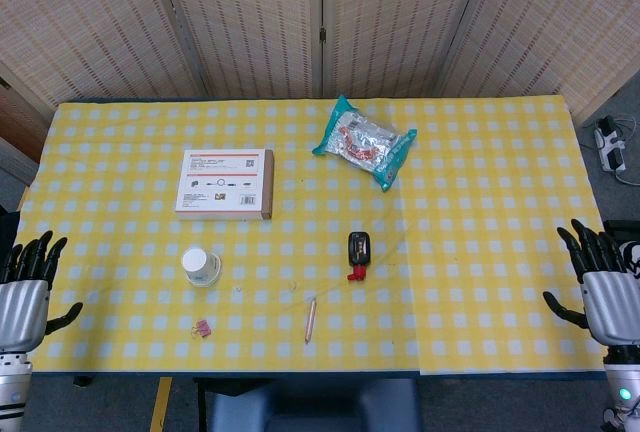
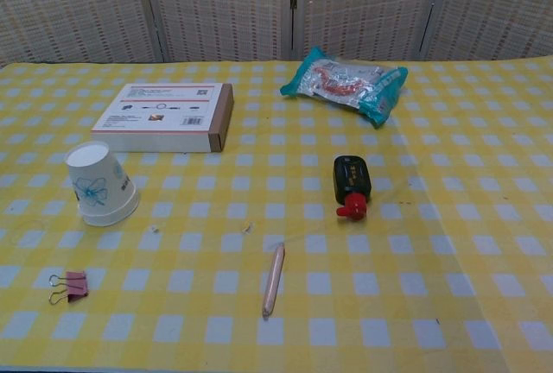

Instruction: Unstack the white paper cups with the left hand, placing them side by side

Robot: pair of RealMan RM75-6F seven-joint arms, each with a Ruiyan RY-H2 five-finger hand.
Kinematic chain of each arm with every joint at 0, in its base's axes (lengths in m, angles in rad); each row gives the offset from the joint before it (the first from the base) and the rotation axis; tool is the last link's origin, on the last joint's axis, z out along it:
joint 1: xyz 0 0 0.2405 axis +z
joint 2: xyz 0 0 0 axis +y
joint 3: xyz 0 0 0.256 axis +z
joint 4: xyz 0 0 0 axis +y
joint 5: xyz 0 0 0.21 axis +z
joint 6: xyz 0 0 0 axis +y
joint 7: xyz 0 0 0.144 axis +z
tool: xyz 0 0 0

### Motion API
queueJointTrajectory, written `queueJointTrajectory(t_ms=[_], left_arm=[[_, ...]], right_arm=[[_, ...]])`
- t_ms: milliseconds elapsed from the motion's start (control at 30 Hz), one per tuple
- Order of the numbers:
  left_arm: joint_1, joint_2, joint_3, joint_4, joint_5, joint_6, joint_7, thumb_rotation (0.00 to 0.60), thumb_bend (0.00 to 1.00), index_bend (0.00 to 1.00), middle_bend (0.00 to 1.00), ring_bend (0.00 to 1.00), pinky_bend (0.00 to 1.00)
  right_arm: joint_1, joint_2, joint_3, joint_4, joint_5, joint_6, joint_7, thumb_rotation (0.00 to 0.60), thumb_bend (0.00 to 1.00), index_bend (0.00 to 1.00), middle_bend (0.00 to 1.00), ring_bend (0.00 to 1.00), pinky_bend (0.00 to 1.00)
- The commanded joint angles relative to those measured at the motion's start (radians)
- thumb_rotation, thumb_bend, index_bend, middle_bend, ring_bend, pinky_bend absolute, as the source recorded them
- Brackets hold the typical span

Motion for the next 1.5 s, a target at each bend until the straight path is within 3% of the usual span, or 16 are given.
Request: queueJointTrajectory(t_ms=[33,433,700,967,1500], left_arm=[[-0.003,-0.001,0.002,-0.002,0.001,-0.007,-0.005,0.6,0.22,0.06,0.0,0.0,0.0],[-0.044,0.009,0.004,0.033,0.066,-0.047,-0.103,0.6,0.25,0.14,0.05,0.04,0.0],[-0.169,0.074,0.002,0.03,0.135,-0.213,-0.205,0.6,0.34,0.2,0.06,0.05,0.0],[-0.306,0.137,0.002,-0.008,0.101,-0.452,-0.254,0.6,0.35,0.15,0.05,0.01,0.0],[-0.473,0.092,-0.008,-0.014,0.016,-0.667,-0.169,0.6,0.35,0.13,0.04,0.01,0.0]], right_arm=[[0.004,0.004,-0.002,-0.005,-0.003,-0.007,0.004,0.6,0.27,0.0,0.0,0.03,0.0],[0.005,0.017,-0.003,-0.021,-0.013,-0.003,-0.005,0.6,0.27,0.0,0.0,0.03,0.0],[0.009,0.046,0.007,-0.048,-0.013,0.004,-0.024,0.6,0.27,0.0,0.0,0.04,0.0],[0.016,0.069,0.019,-0.073,0.0,-0.003,-0.046,0.6,0.27,0.0,0.0,0.04,0.0],[0.03,0.093,0.027,-0.08,0.01,-0.02,-0.035,0.6,0.27,0.0,0.0,0.04,0.0]])
